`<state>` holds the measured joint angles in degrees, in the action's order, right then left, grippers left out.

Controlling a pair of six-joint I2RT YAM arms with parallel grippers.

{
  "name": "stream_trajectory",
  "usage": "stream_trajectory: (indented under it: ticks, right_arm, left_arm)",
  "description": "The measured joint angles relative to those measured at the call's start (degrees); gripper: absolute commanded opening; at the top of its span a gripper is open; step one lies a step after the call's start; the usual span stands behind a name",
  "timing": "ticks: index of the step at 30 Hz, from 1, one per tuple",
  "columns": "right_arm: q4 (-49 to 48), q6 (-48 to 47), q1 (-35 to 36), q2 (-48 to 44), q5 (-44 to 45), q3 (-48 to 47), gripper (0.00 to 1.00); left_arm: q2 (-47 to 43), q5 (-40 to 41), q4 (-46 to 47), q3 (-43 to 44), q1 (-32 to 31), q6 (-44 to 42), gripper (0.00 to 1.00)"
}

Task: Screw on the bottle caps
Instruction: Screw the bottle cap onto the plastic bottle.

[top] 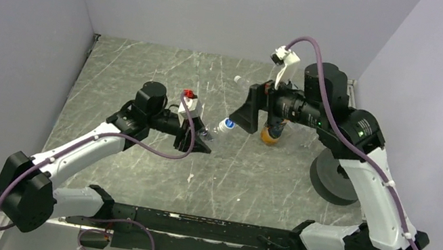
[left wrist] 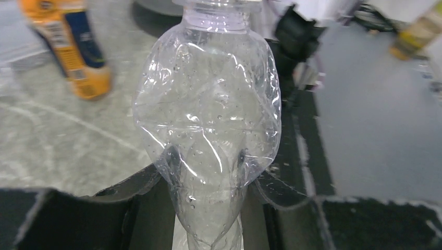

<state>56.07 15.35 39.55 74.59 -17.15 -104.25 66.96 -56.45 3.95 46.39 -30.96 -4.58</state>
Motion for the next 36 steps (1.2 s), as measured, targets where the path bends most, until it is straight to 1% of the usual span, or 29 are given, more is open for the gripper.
stream_trajectory:
  ticks: [1,3,6,11,17,26,36]
  right_arm:
    - [0.44,-1.70,0.13,-0.90,-1.18,0.20,0.92]
    - [1.27,-4.72,0.61,-1.86,-3.28,0.39,0.85]
    - [2.60,-8.33,1.46,-1.62,-5.90,0.42,0.74]
    - [4.85,-11.39,5.03,0.44,-7.45,0.37,0.69]
    - [7.45,-12.94,9.14,3.58,-6.95,0.11,0.61]
    - [8.87,-13.42,9.70,4.48,-4.72,-0.83,0.50]
    - [9.18,-13.42,11.06,4.92,-2.54,-1.18,0.42]
  left_arm:
    - [0.13,-2.93,-0.79,0.17,0.02,0.68,0.00]
    - [0.52,-7.63,-2.05,0.55,0.02,1.46,0.00]
    - [1.51,-12.87,-3.61,1.38,0.02,2.54,0.00]
    - [2.80,-17.92,-6.32,2.51,0.04,2.78,0.00]
    - [3.19,-20.22,-7.67,2.51,0.04,3.30,0.00]
    - [3.19,-20.79,-8.13,2.51,0.04,3.74,0.00]
    - [3.19,-21.38,-8.55,2.51,0.04,3.74,0.00]
